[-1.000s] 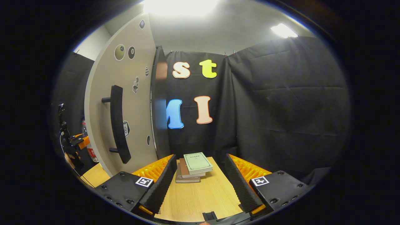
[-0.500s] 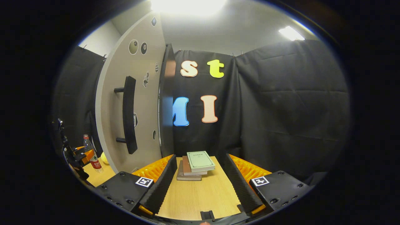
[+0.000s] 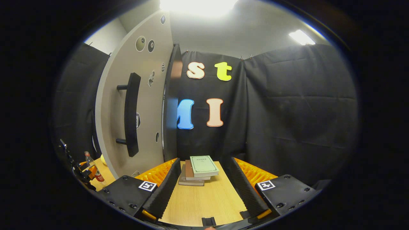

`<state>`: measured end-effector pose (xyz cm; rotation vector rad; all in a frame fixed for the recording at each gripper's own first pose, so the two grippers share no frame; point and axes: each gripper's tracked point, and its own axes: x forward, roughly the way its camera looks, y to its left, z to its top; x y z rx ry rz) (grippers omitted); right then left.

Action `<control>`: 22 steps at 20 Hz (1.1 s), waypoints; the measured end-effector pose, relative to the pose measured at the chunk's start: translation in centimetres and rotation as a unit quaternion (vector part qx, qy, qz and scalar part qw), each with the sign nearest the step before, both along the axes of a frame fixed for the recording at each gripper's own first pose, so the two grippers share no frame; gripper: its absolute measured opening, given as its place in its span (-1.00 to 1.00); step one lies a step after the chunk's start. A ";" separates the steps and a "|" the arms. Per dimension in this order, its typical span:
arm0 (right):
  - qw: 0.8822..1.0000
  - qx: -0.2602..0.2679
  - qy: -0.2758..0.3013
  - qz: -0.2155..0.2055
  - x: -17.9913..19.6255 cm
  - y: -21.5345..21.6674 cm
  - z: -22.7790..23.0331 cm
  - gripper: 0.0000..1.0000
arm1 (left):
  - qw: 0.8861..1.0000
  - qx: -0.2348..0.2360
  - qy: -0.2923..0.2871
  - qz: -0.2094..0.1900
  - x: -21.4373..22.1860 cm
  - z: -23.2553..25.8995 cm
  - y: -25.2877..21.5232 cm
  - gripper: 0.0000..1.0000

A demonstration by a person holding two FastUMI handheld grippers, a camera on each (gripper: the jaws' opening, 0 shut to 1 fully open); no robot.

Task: Open the cabinet door with the right hand, grasp the bottle in the cabinet with the left hand and place it on the coaster, then close the cabinet door with the right hand.

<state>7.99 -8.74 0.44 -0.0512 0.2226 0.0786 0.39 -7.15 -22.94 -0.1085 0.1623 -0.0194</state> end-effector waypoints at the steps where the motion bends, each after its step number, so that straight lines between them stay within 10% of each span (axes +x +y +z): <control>1: 1.000 -0.004 0.000 0.000 0.0 0.1 0.0 0.96 | 1.000 0.004 0.007 0.002 -0.2 -1.3 0.1 0.49; 22: 0.999 -0.036 -0.006 0.015 -0.4 0.6 -0.6 0.94 | 0.997 0.030 0.040 0.055 -2.1 -6.0 1.3 0.63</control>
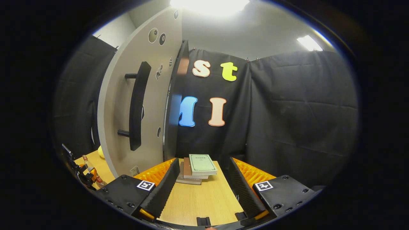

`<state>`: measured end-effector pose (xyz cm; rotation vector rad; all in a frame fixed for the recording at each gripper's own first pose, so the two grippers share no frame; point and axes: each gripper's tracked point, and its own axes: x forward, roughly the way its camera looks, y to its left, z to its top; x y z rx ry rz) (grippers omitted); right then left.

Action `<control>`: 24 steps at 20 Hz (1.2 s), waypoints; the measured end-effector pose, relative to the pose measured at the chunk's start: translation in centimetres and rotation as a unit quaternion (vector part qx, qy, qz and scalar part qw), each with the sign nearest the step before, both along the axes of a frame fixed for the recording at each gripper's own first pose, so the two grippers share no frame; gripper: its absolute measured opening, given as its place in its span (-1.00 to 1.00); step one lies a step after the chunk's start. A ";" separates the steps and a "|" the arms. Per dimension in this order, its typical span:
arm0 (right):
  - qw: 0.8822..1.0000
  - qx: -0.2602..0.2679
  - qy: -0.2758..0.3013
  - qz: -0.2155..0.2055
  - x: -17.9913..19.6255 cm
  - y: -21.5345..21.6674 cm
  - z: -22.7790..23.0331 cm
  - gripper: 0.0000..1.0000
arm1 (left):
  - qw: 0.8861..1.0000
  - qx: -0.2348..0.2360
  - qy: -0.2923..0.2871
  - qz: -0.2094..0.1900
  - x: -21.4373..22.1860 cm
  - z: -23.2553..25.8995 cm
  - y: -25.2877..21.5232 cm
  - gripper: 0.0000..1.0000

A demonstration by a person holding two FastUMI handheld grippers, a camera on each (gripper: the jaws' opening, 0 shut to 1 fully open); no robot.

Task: Open the cabinet door with the right hand, grasp the bottle in the cabinet with the left hand and place it on the coaster, then close the cabinet door with the right hand.

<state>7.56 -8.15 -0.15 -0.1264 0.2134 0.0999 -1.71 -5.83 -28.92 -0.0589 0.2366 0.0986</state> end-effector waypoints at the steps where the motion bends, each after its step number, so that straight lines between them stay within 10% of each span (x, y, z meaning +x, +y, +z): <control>1: 1.000 0.000 -0.001 0.000 -0.1 0.0 0.0 0.94 | 1.000 0.004 -0.003 -0.004 0.1 0.7 -0.2 0.63; 24: 0.994 0.100 -0.033 0.007 2.5 0.1 7.0 0.93 | 0.996 0.016 -0.081 -0.018 -4.2 26.2 1.0 0.64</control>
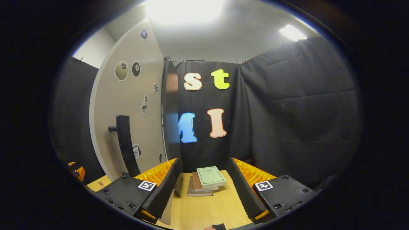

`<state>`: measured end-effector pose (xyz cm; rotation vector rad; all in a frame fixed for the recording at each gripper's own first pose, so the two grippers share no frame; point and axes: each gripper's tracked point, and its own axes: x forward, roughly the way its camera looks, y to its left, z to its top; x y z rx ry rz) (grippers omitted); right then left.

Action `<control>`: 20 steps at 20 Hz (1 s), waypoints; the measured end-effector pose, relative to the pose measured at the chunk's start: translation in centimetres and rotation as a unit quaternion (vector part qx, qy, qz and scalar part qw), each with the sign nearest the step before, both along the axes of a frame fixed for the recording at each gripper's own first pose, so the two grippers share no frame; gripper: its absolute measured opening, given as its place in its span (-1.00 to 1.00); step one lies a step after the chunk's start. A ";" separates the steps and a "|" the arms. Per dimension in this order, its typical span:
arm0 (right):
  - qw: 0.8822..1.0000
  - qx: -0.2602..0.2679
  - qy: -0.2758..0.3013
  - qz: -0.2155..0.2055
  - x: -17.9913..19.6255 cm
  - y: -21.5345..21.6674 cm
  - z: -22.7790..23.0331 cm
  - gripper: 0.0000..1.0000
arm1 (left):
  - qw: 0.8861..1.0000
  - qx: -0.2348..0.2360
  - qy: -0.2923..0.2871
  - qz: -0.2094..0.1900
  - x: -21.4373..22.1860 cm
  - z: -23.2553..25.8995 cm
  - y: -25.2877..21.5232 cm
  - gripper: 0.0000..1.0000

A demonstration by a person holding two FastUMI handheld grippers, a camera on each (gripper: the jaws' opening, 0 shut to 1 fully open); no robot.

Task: Open the cabinet door with the right hand, grasp the bottle in the cabinet with the left hand and place it on the coaster, then close the cabinet door with the right hand.

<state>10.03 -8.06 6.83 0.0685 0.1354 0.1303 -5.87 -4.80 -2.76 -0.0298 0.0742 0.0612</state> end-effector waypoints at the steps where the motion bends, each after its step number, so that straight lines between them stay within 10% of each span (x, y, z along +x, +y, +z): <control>1: 1.000 -0.004 -0.003 0.003 0.1 0.5 0.4 0.93 | 1.000 0.003 -0.006 0.001 -0.1 0.9 0.6 0.63; 20: 1.000 -0.014 0.006 -0.020 -2.4 9.9 1.8 0.88 | 1.000 -0.010 0.011 0.011 3.1 0.8 13.4 0.63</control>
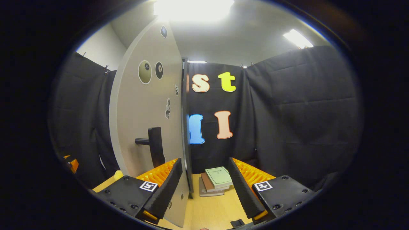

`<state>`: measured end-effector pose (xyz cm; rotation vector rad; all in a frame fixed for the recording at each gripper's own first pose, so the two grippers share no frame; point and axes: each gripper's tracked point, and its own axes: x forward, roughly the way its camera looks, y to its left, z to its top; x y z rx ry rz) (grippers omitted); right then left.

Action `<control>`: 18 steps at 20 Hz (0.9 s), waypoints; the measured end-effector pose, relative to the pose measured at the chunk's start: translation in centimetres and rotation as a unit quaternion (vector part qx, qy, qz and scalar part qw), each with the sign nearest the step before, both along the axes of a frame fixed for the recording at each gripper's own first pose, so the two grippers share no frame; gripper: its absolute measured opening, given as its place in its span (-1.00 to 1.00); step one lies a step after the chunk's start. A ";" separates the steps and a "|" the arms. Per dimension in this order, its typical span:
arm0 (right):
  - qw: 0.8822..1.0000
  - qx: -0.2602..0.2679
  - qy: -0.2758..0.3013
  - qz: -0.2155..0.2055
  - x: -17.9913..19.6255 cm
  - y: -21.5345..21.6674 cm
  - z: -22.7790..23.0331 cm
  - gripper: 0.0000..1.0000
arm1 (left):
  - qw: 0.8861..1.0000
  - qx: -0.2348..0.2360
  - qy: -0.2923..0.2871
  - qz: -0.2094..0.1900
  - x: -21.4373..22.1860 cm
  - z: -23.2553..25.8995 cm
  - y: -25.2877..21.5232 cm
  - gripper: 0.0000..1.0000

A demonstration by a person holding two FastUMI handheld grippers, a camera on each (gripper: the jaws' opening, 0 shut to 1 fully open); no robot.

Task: Open the cabinet door with the right hand, grasp the bottle in the cabinet with the left hand and place it on the coaster, then close the cabinet door with the right hand.

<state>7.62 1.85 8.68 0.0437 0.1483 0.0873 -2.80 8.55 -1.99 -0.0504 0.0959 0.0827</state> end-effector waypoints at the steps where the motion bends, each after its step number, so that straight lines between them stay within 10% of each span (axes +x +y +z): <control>1: 1.000 -0.004 -0.002 0.003 -0.2 0.9 0.1 0.88 | 1.000 0.001 -0.001 -0.002 0.1 0.0 0.3 0.63; 18: 0.998 0.018 -0.005 0.064 2.1 17.1 0.2 0.82 | 1.000 0.006 0.014 0.018 0.1 -2.7 9.7 0.63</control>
